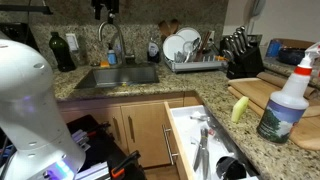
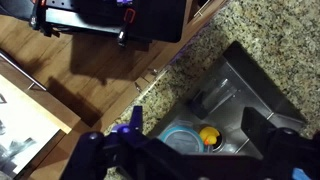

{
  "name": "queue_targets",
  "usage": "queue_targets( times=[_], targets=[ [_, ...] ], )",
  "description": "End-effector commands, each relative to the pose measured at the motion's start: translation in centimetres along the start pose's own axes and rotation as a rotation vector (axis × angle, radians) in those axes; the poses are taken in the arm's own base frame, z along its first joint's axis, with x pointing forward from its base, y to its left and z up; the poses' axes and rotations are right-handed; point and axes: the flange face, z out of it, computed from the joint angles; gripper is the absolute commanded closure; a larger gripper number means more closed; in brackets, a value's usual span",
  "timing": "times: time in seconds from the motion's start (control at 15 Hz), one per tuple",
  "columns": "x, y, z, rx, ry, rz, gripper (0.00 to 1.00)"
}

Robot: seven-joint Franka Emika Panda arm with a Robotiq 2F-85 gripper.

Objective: Place the yellow sponge inside the open drawer

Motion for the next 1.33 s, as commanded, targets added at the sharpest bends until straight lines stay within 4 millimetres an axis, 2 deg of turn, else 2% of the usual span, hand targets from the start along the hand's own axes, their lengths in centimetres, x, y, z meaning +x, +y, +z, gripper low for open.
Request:
queue_targets(
  times=[0.0, 0.13, 0.27, 0.33, 0.47, 0.67, 0.87, 1.0, 1.07, 1.13, 1.2, 1.27],
  targets=[
    [0.0, 0.0, -0.1, 0.000, -0.001, 0.000, 0.00],
    [-1.2, 1.7, 0.8, -0.009, 0.010, 0.069, 0.00],
    [-3.6, 4.2, 2.1, -0.051, 0.007, 0.208, 0.00],
    [-4.6, 4.8, 2.3, -0.023, 0.018, 0.256, 0.00],
    [-6.2, 5.5, 1.7, -0.003, 0.059, 0.328, 0.00],
    [-8.0, 5.9, 0.1, -0.128, 0.101, 0.469, 0.00],
    [-12.2, 9.7, 0.8, -0.182, 0.082, 0.631, 0.00],
    [-13.7, 11.8, 1.3, -0.093, 0.062, 0.716, 0.00],
    [-14.1, 13.0, 1.8, -0.038, 0.064, 0.739, 0.00],
    [-13.9, 13.2, 1.5, 0.028, 0.104, 0.723, 0.00],
    [-13.8, 11.9, 0.3, 0.062, 0.159, 0.678, 0.00],
    [-13.4, 12.3, 0.1, -0.005, 0.096, 0.700, 0.00]
  ],
)
